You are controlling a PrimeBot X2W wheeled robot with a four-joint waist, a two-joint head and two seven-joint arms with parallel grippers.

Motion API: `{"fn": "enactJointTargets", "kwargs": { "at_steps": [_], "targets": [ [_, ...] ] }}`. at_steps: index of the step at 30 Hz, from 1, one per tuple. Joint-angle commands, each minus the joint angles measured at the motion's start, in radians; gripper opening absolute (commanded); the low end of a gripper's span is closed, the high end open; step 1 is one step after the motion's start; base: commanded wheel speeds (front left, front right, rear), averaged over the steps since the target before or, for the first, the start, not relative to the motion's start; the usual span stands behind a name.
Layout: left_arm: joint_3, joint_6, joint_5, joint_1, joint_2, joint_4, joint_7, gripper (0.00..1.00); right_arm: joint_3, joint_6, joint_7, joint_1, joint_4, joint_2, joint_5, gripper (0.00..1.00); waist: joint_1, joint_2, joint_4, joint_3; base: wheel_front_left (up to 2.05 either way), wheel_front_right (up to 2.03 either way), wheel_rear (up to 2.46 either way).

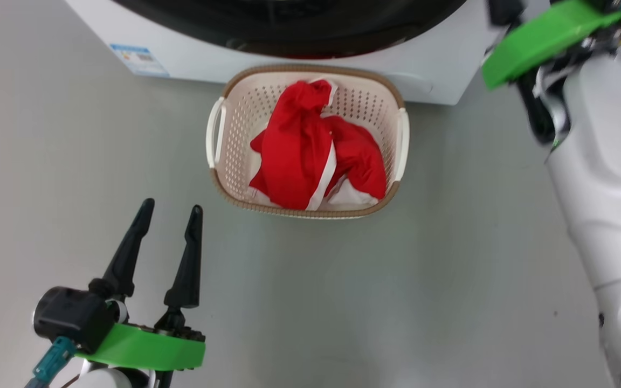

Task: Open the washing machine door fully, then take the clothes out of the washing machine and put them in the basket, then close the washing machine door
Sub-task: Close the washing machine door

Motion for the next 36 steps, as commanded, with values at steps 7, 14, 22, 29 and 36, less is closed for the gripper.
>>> {"fn": "enactJointTargets", "kwargs": {
  "at_steps": [7,14,22,29,36],
  "targets": [
    [0.066,0.027,-0.039,0.032,0.006,-0.007,-0.002,1.00,-0.023,-0.001,-0.006,0.168,-0.121,0.036,-0.001,1.00,0.0000,0.0000,-0.075,-0.104,0.00,0.00,0.00],
    [0.090,0.045,-0.058,0.057,0.012,-0.023,0.000,1.00,-0.059,-0.001,-0.006,0.309,-0.220,0.044,-0.026,1.00,0.0000,0.0000,-0.136,-0.164,0.00,0.00,0.00],
    [0.103,0.066,-0.063,0.093,0.024,-0.035,0.009,1.00,-0.131,-0.001,-0.006,0.471,-0.363,0.046,-0.072,1.00,0.0000,0.0000,-0.185,-0.236,0.00,0.00,0.00],
    [0.123,0.074,-0.080,0.155,0.041,-0.062,0.019,1.00,-0.182,-0.001,-0.006,0.622,-0.483,0.047,-0.102,1.00,0.0000,0.0000,-0.222,-0.315,0.00,0.00,0.00],
    [0.142,0.083,-0.076,0.230,0.075,-0.079,0.022,1.00,-0.199,-0.001,-0.006,0.767,-0.573,0.048,-0.114,1.00,0.0000,0.0000,-0.231,-0.383,0.00,0.00,0.00]
  ]
}}
